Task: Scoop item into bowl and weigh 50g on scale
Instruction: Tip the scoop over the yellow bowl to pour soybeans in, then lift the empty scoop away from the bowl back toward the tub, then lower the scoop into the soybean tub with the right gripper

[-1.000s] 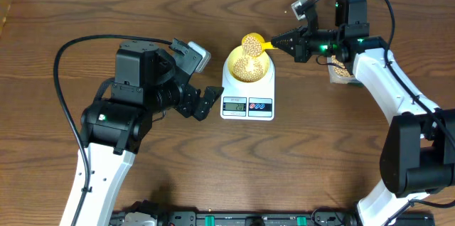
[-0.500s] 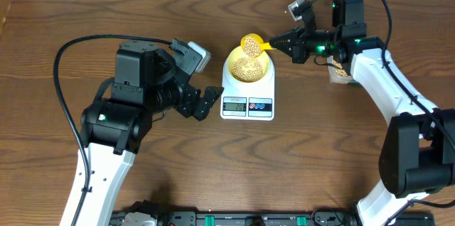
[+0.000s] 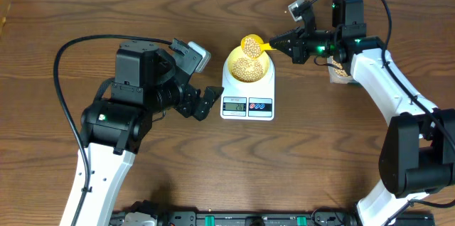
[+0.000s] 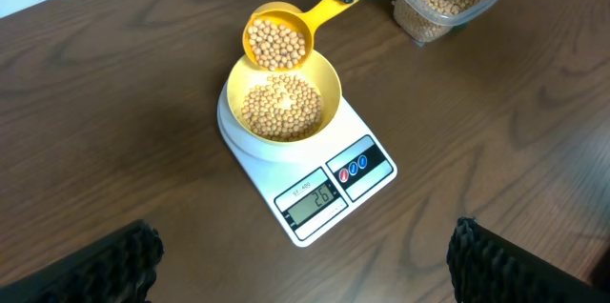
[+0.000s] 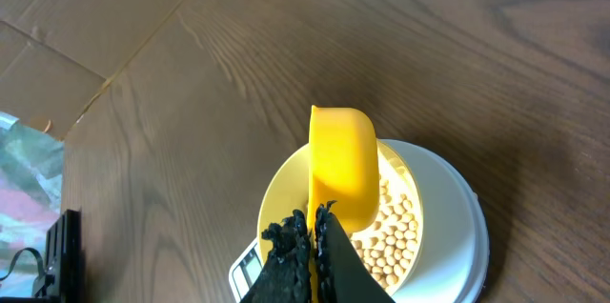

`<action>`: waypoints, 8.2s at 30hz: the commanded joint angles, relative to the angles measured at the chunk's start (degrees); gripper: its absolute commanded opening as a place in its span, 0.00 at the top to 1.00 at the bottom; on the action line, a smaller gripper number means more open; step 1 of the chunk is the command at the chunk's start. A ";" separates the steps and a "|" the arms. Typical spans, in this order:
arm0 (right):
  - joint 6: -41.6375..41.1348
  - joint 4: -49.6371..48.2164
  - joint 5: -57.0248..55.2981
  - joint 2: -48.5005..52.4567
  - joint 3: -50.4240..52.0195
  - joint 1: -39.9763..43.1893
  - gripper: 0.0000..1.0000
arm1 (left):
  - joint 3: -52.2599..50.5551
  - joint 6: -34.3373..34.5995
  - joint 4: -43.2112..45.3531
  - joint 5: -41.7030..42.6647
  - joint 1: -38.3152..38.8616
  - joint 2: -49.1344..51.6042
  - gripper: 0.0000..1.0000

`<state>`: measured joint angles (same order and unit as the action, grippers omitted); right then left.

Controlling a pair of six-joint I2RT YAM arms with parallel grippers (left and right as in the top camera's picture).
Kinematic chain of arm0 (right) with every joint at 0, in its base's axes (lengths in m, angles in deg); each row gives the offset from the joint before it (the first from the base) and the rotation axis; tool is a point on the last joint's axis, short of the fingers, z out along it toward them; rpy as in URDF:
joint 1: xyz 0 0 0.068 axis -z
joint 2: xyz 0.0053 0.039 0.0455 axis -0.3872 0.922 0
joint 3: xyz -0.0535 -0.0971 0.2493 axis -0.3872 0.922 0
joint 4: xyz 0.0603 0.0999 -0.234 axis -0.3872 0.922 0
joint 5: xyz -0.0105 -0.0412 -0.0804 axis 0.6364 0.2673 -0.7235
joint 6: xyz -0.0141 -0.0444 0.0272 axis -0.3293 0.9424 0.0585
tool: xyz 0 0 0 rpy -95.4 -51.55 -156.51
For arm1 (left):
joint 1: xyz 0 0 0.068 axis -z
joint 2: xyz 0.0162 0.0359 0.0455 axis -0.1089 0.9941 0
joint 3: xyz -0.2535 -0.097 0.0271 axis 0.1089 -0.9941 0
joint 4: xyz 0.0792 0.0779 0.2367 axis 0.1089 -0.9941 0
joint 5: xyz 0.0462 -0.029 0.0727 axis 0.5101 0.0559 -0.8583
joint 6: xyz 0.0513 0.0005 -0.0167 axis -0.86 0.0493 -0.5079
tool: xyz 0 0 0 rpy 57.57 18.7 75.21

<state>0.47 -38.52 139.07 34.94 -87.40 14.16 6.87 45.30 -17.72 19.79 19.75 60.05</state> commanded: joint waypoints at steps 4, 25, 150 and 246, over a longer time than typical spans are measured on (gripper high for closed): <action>1.27 0.04 0.20 0.37 0.20 -0.48 0.99 | -0.28 0.09 0.02 0.50 -0.31 0.26 0.02; 2.36 0.04 0.20 0.37 0.20 -0.48 0.99 | -0.28 0.09 0.02 0.50 -0.31 0.26 0.02; 46.53 -0.17 1.05 0.37 0.20 -1.07 0.99 | -0.28 0.09 0.02 0.52 -0.31 0.26 0.02; -7.80 23.15 -59.34 -6.47 0.33 10.67 0.99 | -0.28 0.09 0.02 0.52 -0.31 0.26 0.02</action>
<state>-6.33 -15.81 78.61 28.23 -87.33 24.58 6.87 45.30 -17.72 19.81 19.75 60.05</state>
